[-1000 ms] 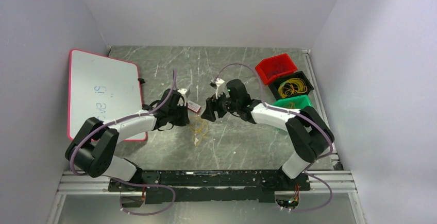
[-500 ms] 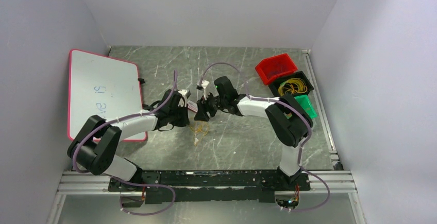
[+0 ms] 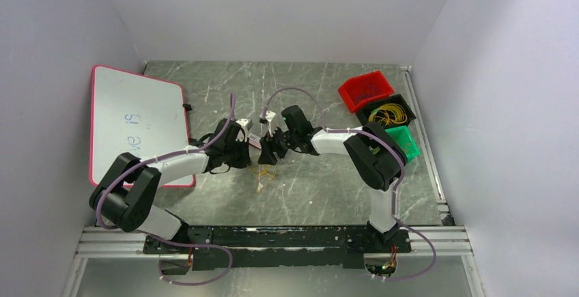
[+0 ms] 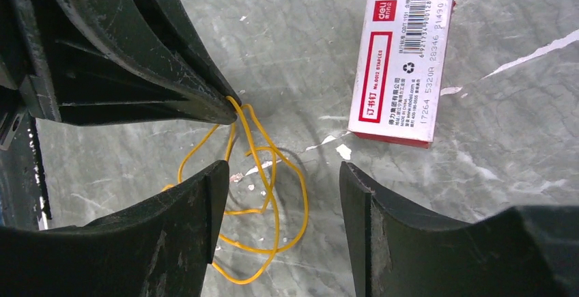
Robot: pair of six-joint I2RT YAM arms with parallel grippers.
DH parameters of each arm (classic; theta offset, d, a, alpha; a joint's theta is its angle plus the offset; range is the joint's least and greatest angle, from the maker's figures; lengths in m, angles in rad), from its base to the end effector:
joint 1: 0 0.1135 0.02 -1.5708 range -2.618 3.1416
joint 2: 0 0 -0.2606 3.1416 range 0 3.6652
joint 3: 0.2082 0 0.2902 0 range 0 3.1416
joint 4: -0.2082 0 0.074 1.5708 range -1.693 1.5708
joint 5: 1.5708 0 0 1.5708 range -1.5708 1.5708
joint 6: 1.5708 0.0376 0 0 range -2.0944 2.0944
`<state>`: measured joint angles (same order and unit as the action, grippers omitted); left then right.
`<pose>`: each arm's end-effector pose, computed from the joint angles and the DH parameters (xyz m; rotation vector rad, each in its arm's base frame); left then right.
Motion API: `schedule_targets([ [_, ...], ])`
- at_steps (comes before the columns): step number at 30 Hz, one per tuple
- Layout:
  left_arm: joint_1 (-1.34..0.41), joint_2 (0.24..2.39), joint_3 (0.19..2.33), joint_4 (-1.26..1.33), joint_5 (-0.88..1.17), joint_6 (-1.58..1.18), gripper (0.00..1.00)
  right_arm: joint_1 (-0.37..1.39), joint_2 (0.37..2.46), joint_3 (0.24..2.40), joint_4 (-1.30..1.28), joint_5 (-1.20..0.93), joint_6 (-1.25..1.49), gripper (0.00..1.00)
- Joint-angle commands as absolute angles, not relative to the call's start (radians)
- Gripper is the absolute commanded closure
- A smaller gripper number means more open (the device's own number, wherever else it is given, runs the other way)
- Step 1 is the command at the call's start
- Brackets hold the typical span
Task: Untangle the cables
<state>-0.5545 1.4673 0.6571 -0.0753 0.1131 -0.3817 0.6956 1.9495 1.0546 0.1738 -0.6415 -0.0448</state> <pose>0.2551 -0.1630 0.1221 0.2690 2.5135 -0.5345 0.3072 0.2858 0.1029 -1.1643 2.0364 1.0657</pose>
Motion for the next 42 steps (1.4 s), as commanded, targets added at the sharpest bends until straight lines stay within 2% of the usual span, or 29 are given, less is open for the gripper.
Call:
schedule_targets([
  [1, -0.554, 1.476, 0.661, -0.052, 0.130, -0.341, 0.93, 0.698, 1.964, 1.062, 0.209, -0.621, -0.066, 0.36],
  [11, -0.555, 1.487, 0.670, -0.057, 0.128, -0.336, 0.93, 0.699, 2.014, 1.103, 0.226, -0.660, -0.069, 0.37],
  [16, -0.556, 1.492, 0.672, -0.060, 0.125, -0.334, 0.93, 0.699, 2.063, 1.131, 0.209, -0.704, -0.074, 0.42],
  [22, -0.555, 1.495, 0.673, -0.059, 0.121, -0.331, 0.93, 0.699, 2.083, 1.140, 0.182, -0.736, -0.082, 0.60],
  [27, -0.555, 1.490, 0.670, -0.061, 0.113, -0.333, 0.93, 0.699, 2.083, 1.128, 0.183, -0.741, -0.080, 0.72],
  [31, -0.555, 1.479, 0.678, -0.070, 0.100, -0.333, 0.93, 0.697, 2.067, 1.114, 0.208, -0.701, -0.051, 0.87],
  [34, -0.555, 1.446, 0.692, -0.092, 0.085, -0.333, 0.85, 0.696, 2.038, 1.102, 0.231, -0.645, -0.024, 0.99],
  [37, -0.555, 1.392, 0.713, -0.112, 0.074, -0.334, 0.67, 0.688, 1.987, 1.085, 0.254, -0.602, 0.000, 1.00],
  [42, -0.555, 1.306, 0.776, -0.163, 0.060, -0.333, 0.51, 0.671, 1.883, 1.034, 0.276, -0.513, 0.037, 1.00],
])
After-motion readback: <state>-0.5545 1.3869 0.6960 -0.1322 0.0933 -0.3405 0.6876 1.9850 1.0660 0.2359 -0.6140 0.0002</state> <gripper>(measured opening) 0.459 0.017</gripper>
